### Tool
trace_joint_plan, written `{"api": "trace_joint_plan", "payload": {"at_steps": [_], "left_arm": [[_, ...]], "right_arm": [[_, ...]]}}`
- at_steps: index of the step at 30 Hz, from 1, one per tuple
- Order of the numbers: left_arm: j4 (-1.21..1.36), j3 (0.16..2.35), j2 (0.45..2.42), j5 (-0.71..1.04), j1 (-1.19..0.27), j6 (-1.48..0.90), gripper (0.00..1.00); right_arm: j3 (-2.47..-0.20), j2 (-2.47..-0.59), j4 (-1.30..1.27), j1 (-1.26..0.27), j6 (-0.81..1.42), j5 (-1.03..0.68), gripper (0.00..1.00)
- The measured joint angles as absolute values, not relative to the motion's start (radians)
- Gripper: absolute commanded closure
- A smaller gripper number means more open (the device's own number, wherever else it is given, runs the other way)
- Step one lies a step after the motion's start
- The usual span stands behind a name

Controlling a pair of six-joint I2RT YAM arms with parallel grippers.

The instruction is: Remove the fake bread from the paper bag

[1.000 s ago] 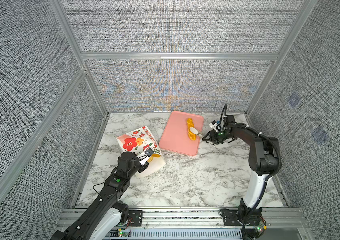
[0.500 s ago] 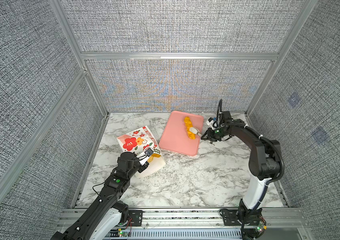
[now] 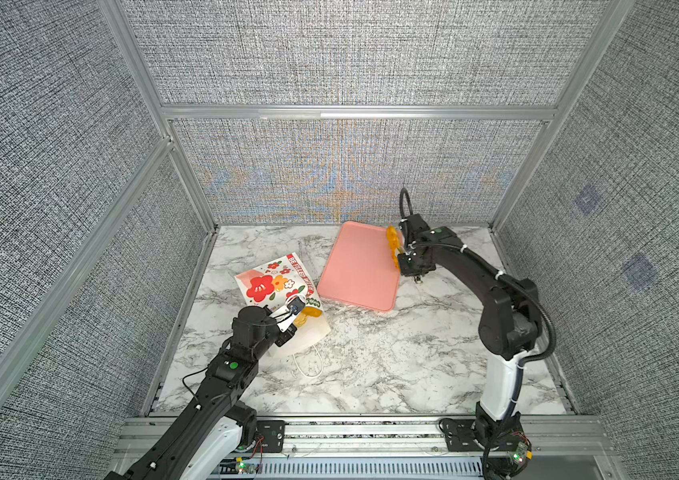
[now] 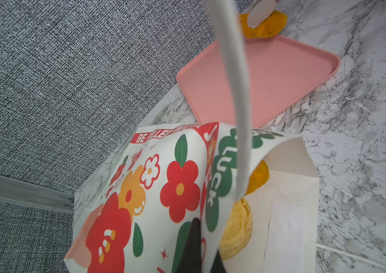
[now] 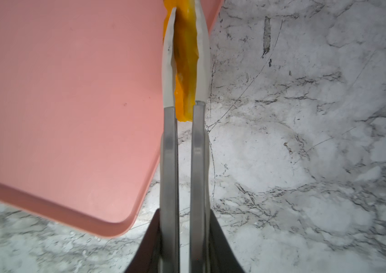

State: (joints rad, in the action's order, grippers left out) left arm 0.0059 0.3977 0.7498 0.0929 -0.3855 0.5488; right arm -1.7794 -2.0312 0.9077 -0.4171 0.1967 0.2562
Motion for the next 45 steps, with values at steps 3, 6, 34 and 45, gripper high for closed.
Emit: {"api": "trace_joint_plan", "payload": {"at_steps": [3,6,34,45], "left_arm": [[0.006,0.398,0.749,0.097,-0.385,0.549,1.0],[0.006,0.398,0.746,0.102,-0.387,0.549,1.0],[0.006,0.398,0.746,0.114,-0.391,0.549,1.0],[0.006,0.398,0.743,0.111,-0.391,0.54,1.0]], "right_arm": [[-1.866,-2.127,0.953,-0.482,0.2,0.394,1.0],[-1.964,-2.225,0.986,-0.539,0.208,0.513,1.0],[-2.187,-2.294,1.192,-0.632,0.245,0.279,0.66],[-2.016,-2.103,1.085,-0.557,0.293,0.093,0.67]]}}
